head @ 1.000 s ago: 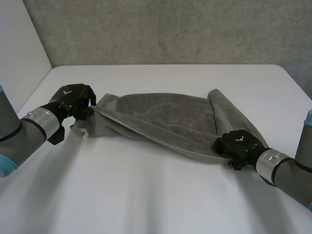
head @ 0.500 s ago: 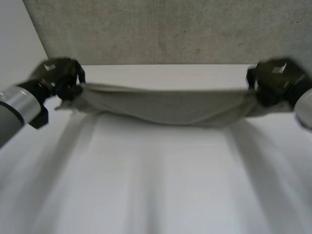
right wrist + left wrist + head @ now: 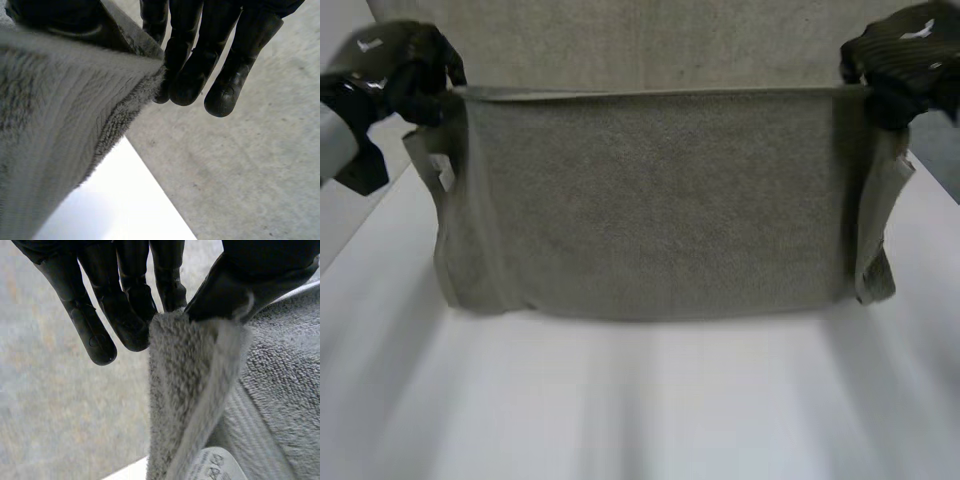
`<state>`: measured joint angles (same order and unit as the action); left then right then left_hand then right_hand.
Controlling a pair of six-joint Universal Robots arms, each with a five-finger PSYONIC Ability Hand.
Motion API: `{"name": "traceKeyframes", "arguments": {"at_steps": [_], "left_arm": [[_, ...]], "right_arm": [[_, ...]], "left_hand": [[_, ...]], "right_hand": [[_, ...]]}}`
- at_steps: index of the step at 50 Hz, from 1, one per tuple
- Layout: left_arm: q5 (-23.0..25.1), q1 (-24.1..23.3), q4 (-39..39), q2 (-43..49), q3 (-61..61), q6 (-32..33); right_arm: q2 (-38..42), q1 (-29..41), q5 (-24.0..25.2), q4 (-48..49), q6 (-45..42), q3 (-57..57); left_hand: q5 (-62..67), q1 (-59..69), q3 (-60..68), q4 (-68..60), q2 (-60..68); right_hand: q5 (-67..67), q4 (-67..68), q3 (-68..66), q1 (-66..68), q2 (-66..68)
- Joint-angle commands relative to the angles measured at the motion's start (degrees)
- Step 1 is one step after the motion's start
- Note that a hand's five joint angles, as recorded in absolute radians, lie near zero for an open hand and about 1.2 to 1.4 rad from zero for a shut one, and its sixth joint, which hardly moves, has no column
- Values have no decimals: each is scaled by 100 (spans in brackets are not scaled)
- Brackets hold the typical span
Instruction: Fold the towel.
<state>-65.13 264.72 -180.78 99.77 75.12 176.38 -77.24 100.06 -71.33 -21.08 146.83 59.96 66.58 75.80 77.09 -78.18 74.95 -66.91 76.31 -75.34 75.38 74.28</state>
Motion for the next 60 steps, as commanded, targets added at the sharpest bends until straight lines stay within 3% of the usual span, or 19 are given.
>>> {"name": "traceKeyframes", "arguments": {"at_steps": [1,5,12,18,23,28,32,41,51,56,60], "left_arm": [[-70,-105,43,1622,-1532,55],[-175,-157,-10,2309,-2744,55],[-1009,-368,-448,2908,-4933,20],[-1107,-386,-616,2847,-5139,-16],[-1090,-430,-590,2662,-4550,-7],[-1010,-307,-669,2196,-2924,28],[-634,-71,-1001,1863,-1356,55],[-158,220,-2135,1563,1019,72],[-140,229,-2603,1651,1822,108],[-140,238,-2611,1643,1822,423],[-140,282,-2611,1643,1831,503]], "right_arm": [[1261,347,-56,726,-392,-878],[1842,436,-56,1446,-384,-1599],[2266,444,-92,2511,-200,-2743],[2161,427,136,2907,485,-2823],[1976,356,673,2688,619,-2366],[1651,243,1498,1925,575,-1297],[1589,128,1587,1582,452,-717],[1475,-4,1587,1431,-838,1331],[1730,-30,1455,2020,-1034,2538],[1703,13,1035,2511,-771,3038],[1668,40,841,2687,-753,3197]], "left_hand": [[342,420,291,-182,505],[342,420,291,-182,505],[342,420,291,-182,505],[342,420,291,-182,505],[342,420,291,-182,505],[342,420,291,-182,505],[342,420,291,-182,505],[342,420,291,-182,505],[342,420,291,-182,505],[342,420,291,-182,505],[342,420,291,-182,505]], "right_hand": [[-309,369,-466,462,572],[-309,369,-466,462,572],[-309,369,-466,462,572],[-309,369,-466,462,572],[-309,369,-466,462,572],[-309,369,-466,462,572],[-309,369,-466,462,572],[-309,369,-466,462,572],[-309,369,-466,462,572],[2187,-2126,2029,-2033,-1923],[2862,-2801,2704,-2709,-2598]]}}
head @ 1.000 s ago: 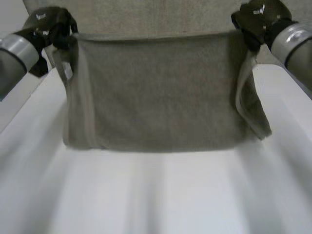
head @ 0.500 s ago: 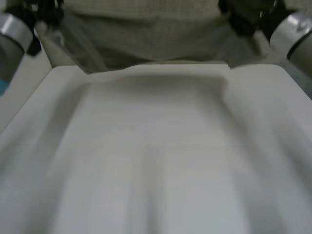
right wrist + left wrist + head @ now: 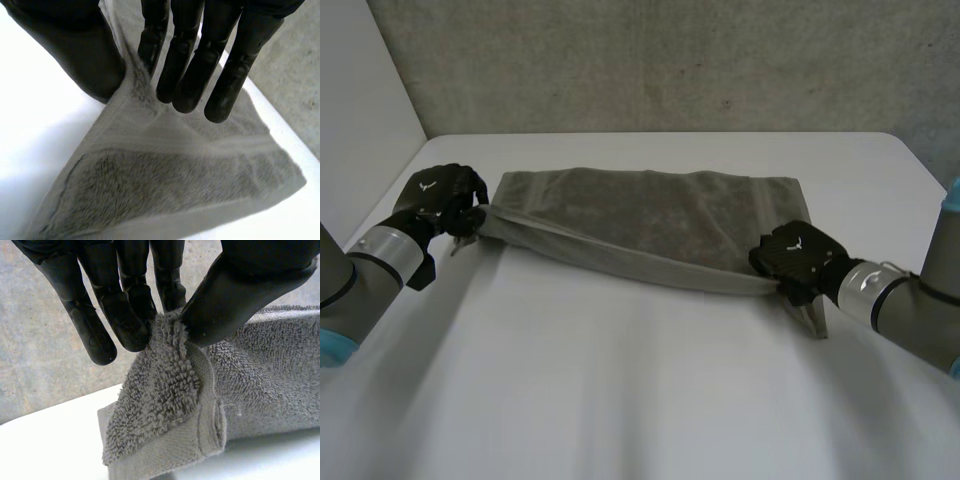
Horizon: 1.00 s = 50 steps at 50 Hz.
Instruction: Fold the towel.
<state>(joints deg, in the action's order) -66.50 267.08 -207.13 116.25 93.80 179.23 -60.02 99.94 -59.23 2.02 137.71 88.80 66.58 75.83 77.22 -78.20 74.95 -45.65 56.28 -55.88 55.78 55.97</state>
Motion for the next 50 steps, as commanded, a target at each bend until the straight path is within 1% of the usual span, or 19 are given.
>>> {"name": "traceKeyframes", "arguments": {"at_steps": [1,10,14,16,18,19,20,26,29,33,36,37,38,39,41,42,44,48,50], "left_arm": [[-4,63,14,-6,-29,217],[-4,64,14,3,24,217],[-4,72,23,3,42,217],[-4,72,23,3,42,217],[-4,72,41,3,59,217],[-4,72,41,3,59,217],[-4,72,67,-15,77,217],[14,37,120,-138,270,235],[180,37,242,-681,533,235],[444,37,366,-1034,718,226],[611,46,637,-1717,1016,200],[611,46,638,-1720,1017,200],[620,46,725,-1955,1104,200],[620,55,813,-2192,1183,191],[629,63,884,-2447,1254,174],[629,64,884,-2449,1254,173],[638,203,1112,-3062,1386,165],[752,389,1262,-3407,1448,165],[944,494,1359,-3504,1448,165]], "right_arm": [[-54,60,-448,413,169,357],[-36,34,-739,413,169,445],[-19,16,-984,413,178,480],[-36,8,-1082,413,195,489],[-106,-10,-1301,352,222,419],[-107,-10,-1302,351,222,419],[-176,-19,-1371,317,248,375],[-862,-300,-1381,-35,318,287],[-1458,-484,-1328,-421,450,199],[-1785,-687,-1267,-703,573,155],[-2267,-932,-925,-1220,591,173],[-2269,-933,-924,-1222,591,173],[-2425,-1037,-767,-1387,582,190],[-2427,-1038,-766,-1389,582,190],[-2829,-1327,-460,-1730,573,199],[-2831,-1328,-458,-1732,573,199],[-3172,-1573,-231,-1907,582,173],[-3402,-1759,-10,-1969,556,155],[-3446,-1820,122,-1969,538,111]], "left_hand": [[342,417,278,-180,505],[342,417,278,-180,505],[342,417,278,-180,505],[342,417,278,-180,505],[342,417,278,-180,505],[342,417,278,-180,505],[342,417,278,-180,505],[342,417,278,-180,505],[342,417,278,-180,505],[342,417,278,-180,505],[342,417,278,-180,505],[342,417,278,-180,505],[342,417,278,-180,505],[342,417,278,-180,505],[342,417,278,-180,505],[342,417,278,-180,505],[342,417,278,-180,505],[342,417,278,-180,505],[342,417,278,-180,505]], "right_hand": [[938,-1001,961,-951,-970],[1007,-1070,1030,-1020,-1039],[924,-987,947,-937,-956],[654,-717,677,-667,-686],[-1152,1089,-1129,1139,1120],[-1163,1100,-1139,1150,1131],[-2312,2249,-2289,2299,2280],[-2435,2372,-2412,2422,2403],[-2435,2372,-2412,2422,2403],[-2435,2372,-2412,2422,2403],[-2435,2372,-2412,2422,2403],[-2435,2372,-2412,2422,2403],[-2435,2372,-2412,2422,2403],[-2435,2372,-2412,2422,2403],[-2435,2372,-2412,2422,2403],[-2435,2372,-2412,2422,2403],[-2435,2372,-2412,2422,2403],[-2435,2372,-2412,2422,2403],[-2435,2372,-2412,2422,2403]]}}
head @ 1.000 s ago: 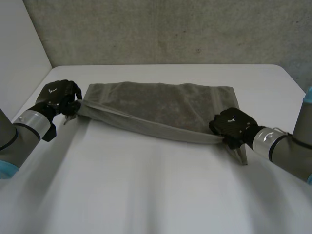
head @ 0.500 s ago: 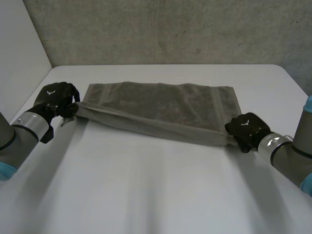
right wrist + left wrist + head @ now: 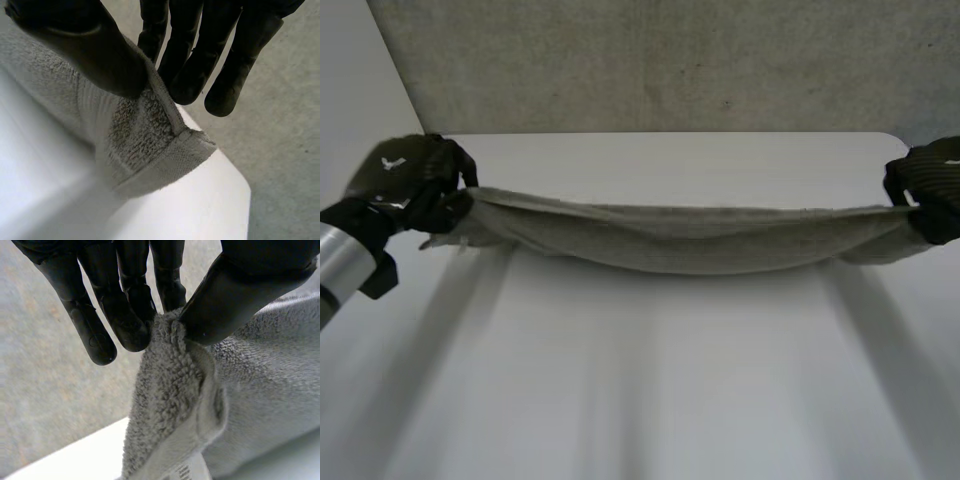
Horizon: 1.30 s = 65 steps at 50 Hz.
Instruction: Fold the towel.
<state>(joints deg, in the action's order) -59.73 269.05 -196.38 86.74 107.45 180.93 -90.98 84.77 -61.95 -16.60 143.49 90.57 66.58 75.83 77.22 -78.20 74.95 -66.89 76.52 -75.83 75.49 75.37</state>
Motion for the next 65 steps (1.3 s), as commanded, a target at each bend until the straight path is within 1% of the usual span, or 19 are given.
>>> {"name": "traceKeyframes", "arguments": {"at_steps": [1,7,10,16,18,19,21,27,36,37,38,39,40,41,42,43,53,61,65], "left_arm": [[269,297,284,-553,83,-5],[498,412,249,-324,-5,-13],[463,341,231,291,-207,22],[392,95,249,1680,-1315,39],[192,-158,275,2414,-2067,39],[190,-160,275,2418,-2071,39],[-168,-369,363,3056,-2796,48],[-732,-528,828,4208,-4264,57],[-812,-766,1084,5257,-5393,57],[-821,-775,1084,5387,-5489,57],[-821,-775,1084,5484,-5550,57],[-821,-775,1084,5485,-5551,57],[-829,-784,1084,5564,-5577,57],[-856,-792,1075,5608,-5586,57],[-856,-792,1075,5608,-5586,57],[-891,-810,1058,5626,-5586,57],[-1005,-836,1154,5160,-5366,-5],[-944,-749,1120,3730,-3656,-5],[-935,-722,682,3175,-2637,-5]], "right_arm": [[-350,-303,394,-107,-40,-65],[-69,-294,447,-36,-40,-224],[780,-180,359,-28,-40,-722],[1609,119,95,-19,-93,-1384],[2161,373,-394,-10,-128,-1935],[2163,374,-397,-10,-128,-1938],[2784,715,-852,-19,-189,-2532],[3743,1033,-1073,287,-260,-3333],[4668,1358,-1390,1124,-242,-4082],[4790,1419,-1512,1193,-260,-4178],[4913,1463,-1652,1264,-260,-4274],[4914,1464,-1654,1264,-260,-4275],[5001,1490,-1775,1308,-260,-4336],[5054,1507,-1864,1343,-260,-4389],[5055,1508,-1865,1343,-260,-4390],[5072,1516,-1943,1387,-242,-4416],[4545,1622,-2058,1519,101,-4082],[3211,1552,-1926,1528,241,-2310],[3007,1552,-1961,1458,189,-1641]], "left_hand": [[342,417,278,-180,505],[342,417,278,-180,505],[342,417,278,-180,505],[342,417,278,-180,505],[342,417,278,-180,505],[342,417,278,-180,505],[342,417,278,-180,505],[342,417,278,-180,505],[342,417,278,-180,505],[-239,-164,-303,400,-75],[-1927,-1851,-1991,2088,-1763],[-1944,-1868,-2008,2105,-1780],[-3592,-3517,-3656,3754,-3429],[-5224,-5149,-5288,5386,-5061],[-5241,-5165,-5304,5402,-5077],[-6107,-6031,-6171,6268,-5943],[-6200,-6124,-6263,6361,-6036],[-6183,-6107,-6247,6344,-6019],[-6183,-6107,-6247,6344,-6019]], "right_hand": [[-311,348,-417,451,463],[-311,348,-417,451,463],[-311,348,-417,451,463],[-311,348,-417,451,463],[-311,348,-417,451,463],[-311,348,-417,451,463],[-311,348,-417,451,463],[-311,348,-417,451,463],[-311,348,-417,451,463],[-311,348,-417,451,463],[2530,-2494,2424,-2391,-2379],[2559,-2522,2453,-2419,-2407],[4924,-4887,4818,-4784,-4772],[6579,-6543,6473,-6440,-6428],[6596,-6560,6490,-6457,-6444],[6689,-6652,6583,-6549,-6537],[6689,-6652,6583,-6549,-6537],[6689,-6652,6583,-6549,-6537],[6689,-6652,6583,-6549,-6537]]}}
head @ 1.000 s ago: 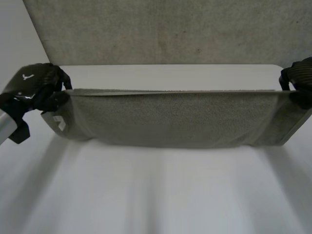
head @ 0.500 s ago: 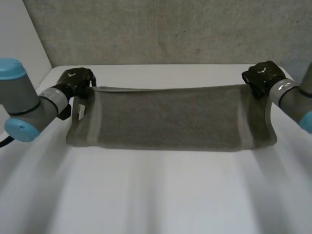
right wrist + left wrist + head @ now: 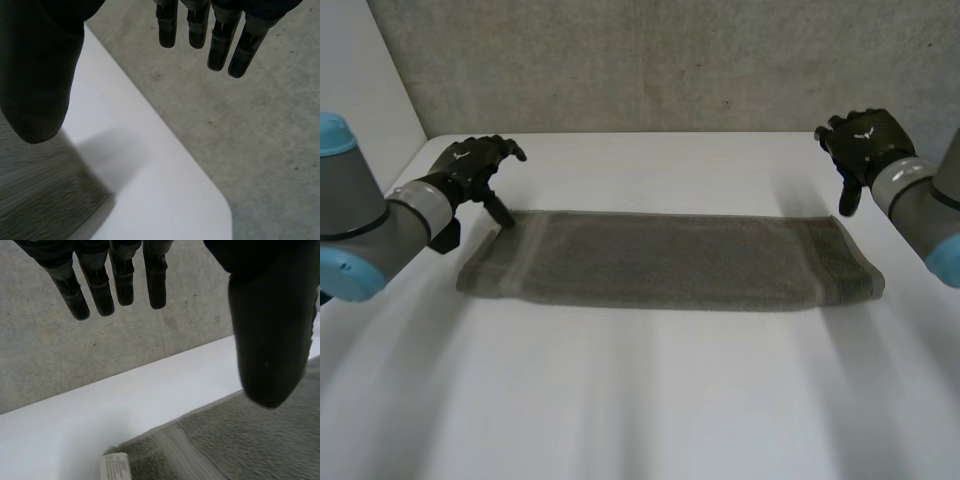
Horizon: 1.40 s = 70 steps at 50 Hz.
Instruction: Fold the towel.
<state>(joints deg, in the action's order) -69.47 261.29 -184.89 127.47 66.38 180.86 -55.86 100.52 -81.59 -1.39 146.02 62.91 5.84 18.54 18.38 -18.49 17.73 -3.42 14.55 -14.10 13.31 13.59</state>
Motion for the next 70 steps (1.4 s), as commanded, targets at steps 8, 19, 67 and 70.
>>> {"name": "traceKeyframes", "arguments": {"at_steps": [8,19,67,70], "left_arm": [[39,54,-1574,-1171,2773,2],[21,54,-1893,-1180,3047,2],[13,19,-1893,-1241,3188,10],[13,27,-1893,-1312,3205,11]], "right_arm": [[-383,-50,56,-99,-108,1821],[127,-401,627,437,-108,1997],[-59,2319,-542,332,-1277,-708],[180,2657,-542,332,-1286,-833]], "left_hand": [[-92,-362,-346,357,-280],[528,258,274,-263,340],[6416,6145,6161,-6151,6227],[6416,6146,6162,-6151,6227]], "right_hand": [[342,-455,410,-331,-359],[-641,528,-573,652,624],[-6658,6545,-6590,6669,6641],[-6658,6545,-6590,6669,6641]]}}
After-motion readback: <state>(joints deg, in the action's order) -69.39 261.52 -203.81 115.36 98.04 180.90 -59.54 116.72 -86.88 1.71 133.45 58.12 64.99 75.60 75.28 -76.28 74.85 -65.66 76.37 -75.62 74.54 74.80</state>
